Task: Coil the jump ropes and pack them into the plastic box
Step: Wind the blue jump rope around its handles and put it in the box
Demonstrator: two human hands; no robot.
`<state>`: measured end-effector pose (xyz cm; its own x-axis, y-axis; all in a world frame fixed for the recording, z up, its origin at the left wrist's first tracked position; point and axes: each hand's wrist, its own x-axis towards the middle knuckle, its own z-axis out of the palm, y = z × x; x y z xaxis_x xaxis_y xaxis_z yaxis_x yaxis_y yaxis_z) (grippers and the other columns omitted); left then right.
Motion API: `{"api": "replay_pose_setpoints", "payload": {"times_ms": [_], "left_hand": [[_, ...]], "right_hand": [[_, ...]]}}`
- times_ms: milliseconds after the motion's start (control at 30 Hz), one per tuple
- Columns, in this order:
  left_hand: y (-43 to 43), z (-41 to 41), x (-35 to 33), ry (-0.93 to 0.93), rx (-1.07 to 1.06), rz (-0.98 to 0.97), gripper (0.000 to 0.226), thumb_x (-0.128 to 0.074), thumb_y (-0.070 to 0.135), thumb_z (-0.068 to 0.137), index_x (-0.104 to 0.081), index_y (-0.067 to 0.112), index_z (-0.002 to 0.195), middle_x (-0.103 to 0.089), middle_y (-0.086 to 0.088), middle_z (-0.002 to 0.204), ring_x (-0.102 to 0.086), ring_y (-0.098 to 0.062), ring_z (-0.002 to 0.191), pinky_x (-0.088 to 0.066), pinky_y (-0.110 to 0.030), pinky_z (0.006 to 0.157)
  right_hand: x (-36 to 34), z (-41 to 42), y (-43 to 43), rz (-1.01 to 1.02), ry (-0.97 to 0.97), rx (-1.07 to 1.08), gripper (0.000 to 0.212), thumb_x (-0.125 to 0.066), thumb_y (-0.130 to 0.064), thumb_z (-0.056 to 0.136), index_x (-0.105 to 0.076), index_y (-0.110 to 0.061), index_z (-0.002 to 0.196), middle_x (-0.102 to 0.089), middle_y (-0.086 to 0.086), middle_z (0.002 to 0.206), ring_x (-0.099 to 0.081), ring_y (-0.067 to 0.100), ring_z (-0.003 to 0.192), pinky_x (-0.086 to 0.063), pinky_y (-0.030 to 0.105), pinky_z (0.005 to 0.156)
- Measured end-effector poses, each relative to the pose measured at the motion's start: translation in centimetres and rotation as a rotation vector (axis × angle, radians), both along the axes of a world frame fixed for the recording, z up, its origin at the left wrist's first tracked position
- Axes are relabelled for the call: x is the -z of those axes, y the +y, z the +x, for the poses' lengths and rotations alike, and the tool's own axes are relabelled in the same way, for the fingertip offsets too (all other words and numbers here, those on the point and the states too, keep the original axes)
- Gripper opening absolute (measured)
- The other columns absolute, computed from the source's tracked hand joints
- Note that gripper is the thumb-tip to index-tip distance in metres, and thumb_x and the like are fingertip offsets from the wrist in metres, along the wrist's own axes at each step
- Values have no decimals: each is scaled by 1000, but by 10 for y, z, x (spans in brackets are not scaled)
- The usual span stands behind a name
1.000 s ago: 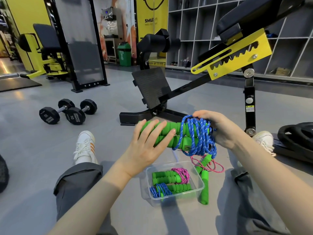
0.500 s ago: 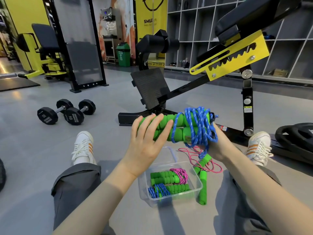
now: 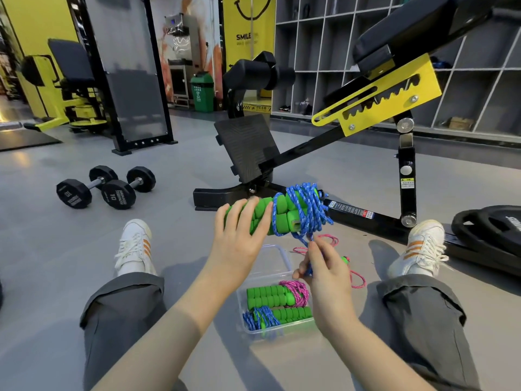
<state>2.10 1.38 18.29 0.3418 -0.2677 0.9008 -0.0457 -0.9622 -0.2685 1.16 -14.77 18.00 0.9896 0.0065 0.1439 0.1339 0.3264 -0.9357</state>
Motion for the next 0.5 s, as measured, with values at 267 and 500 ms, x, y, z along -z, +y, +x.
{"api": "replay_pose_setpoints", "payload": {"times_ms": [267,500], "left_hand": [[13,-1,7,97,-72,-13,57,-29,-12,78,-49,2,129,-53,-25,122,-50,-40,108,-37,-52,93],[9,-4,11,153,-71,4,60,-24,-11,75,-49,1,128,-55,-25,118,-51,-40,105,-34,-51,95]], "right_hand": [[0,-9,-4,-236,-396,-4,22,-64,-2,84,-64,-22,94,-61,2,89,-60,11,82,-46,20,77],[-9,27,-30,-762,-933,108,22,-44,-24,93,-57,-17,110,-56,-15,88,-53,-2,80,-39,7,75]]}}
